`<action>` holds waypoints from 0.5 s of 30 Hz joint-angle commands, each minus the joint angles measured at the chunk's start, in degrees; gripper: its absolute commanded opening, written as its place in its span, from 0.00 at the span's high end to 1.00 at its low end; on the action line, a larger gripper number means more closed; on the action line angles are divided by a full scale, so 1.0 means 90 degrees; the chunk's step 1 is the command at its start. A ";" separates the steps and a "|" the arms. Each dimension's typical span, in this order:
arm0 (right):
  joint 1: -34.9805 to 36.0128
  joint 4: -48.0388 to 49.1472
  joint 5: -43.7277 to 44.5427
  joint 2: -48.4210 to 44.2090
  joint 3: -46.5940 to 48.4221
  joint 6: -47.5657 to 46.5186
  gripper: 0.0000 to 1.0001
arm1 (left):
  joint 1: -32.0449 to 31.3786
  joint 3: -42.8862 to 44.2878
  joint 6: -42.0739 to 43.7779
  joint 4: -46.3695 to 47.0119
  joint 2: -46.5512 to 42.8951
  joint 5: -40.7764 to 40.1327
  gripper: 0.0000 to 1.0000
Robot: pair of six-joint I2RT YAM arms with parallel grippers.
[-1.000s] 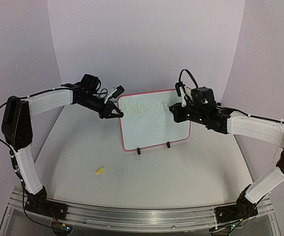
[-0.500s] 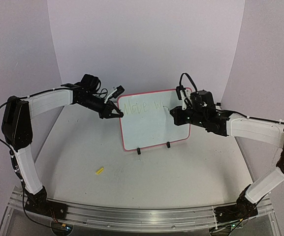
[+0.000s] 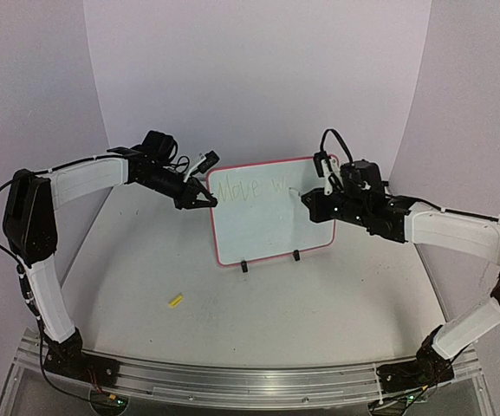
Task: Write a sentence on the whiteboard
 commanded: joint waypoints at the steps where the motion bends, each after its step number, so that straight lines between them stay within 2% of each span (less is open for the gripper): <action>1: -0.0015 0.0173 0.0029 -0.0481 0.0024 0.0037 1.00 | -0.0024 -0.0015 0.0440 -0.0169 0.0071 -0.0851 1.00; 15: -0.0012 0.0171 0.0011 0.0060 0.0587 -0.0251 1.00 | -0.0041 -0.0018 0.0439 -0.0179 0.0096 -0.0864 1.00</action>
